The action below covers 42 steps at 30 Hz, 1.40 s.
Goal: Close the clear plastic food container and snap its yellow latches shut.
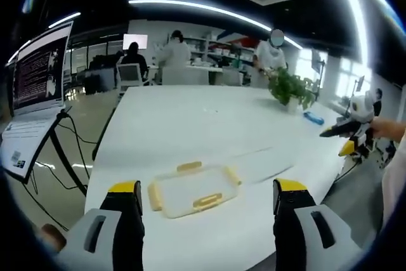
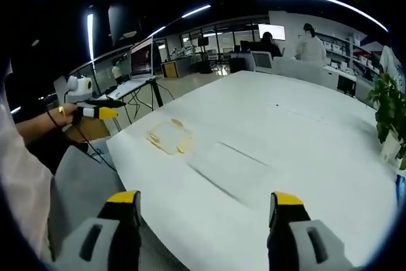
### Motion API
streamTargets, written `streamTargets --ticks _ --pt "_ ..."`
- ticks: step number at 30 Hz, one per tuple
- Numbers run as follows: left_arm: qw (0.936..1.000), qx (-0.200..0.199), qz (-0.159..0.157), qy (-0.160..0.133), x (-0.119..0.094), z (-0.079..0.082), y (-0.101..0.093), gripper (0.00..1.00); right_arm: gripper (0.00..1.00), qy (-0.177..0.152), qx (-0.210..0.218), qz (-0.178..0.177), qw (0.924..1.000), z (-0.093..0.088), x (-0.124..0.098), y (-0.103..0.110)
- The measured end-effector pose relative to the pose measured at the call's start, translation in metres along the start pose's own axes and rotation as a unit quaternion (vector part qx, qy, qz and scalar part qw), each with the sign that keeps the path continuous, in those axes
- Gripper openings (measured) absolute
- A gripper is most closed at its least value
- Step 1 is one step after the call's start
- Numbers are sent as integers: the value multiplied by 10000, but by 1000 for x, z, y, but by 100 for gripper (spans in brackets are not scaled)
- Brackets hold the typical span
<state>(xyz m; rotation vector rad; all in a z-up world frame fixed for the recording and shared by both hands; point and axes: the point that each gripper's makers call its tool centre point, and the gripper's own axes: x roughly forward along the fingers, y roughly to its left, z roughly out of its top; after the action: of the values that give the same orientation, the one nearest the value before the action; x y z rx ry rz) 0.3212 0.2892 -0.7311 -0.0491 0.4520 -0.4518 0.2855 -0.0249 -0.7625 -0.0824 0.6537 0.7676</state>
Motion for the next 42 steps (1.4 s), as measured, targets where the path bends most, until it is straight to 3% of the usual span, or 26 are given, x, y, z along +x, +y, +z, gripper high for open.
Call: streamTargets --ticks 18,35,42 --pt "9995 190 27 252 3 -8 4 83 83 21 0 98 9999 1 5 3" --pt "9965 536 -55 639 16 -18 18 82 83 242 -180 435 9986 13 40 9" --pt "9938 698 -75 860 24 -24 26 81 83 275 -360 568 9974 27 61 9"
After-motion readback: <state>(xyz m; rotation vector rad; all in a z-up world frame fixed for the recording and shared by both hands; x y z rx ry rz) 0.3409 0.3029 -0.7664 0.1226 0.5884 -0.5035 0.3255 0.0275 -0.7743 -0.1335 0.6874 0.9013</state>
